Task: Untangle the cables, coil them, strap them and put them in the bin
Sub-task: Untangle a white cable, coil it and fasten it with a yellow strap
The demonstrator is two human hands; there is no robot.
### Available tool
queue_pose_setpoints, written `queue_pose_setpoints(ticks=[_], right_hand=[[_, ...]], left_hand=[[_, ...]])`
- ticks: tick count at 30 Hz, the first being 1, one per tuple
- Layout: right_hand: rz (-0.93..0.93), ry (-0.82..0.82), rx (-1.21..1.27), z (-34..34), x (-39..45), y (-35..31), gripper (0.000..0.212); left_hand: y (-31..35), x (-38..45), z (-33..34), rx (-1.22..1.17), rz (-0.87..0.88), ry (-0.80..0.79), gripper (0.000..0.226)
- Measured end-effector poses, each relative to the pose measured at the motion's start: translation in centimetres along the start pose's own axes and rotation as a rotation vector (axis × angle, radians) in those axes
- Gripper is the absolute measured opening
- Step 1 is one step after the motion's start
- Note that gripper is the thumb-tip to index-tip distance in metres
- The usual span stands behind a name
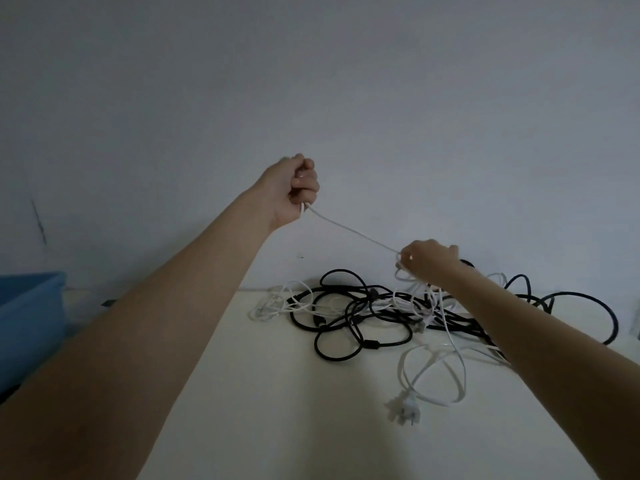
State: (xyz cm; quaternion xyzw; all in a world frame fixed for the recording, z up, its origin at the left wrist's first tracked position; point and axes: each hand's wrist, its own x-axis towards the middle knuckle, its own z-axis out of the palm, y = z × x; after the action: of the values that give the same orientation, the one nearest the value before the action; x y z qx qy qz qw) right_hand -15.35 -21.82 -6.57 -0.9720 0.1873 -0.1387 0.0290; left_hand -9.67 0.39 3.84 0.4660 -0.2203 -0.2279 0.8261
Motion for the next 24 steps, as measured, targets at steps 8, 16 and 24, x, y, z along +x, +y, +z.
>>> queue_pose_setpoints(ticks=[8,16,24], right_hand=[[-0.203,-0.129,-0.149,-0.1,0.4,-3.0,0.038],[-0.529,-0.302,0.671,-3.9,-1.5,-10.4,0.030],[-0.425,-0.850,1.326,0.2,-3.7,-6.4,0.041]], left_hand=[[1.1,-0.9,-1.3,0.012,-0.075,0.009,0.041],[-0.3,-0.2,-1.2,-0.146,-0.103,-0.017,0.042],[2.0,-1.1,-1.4,-0.194,0.043,-0.133,0.042]])
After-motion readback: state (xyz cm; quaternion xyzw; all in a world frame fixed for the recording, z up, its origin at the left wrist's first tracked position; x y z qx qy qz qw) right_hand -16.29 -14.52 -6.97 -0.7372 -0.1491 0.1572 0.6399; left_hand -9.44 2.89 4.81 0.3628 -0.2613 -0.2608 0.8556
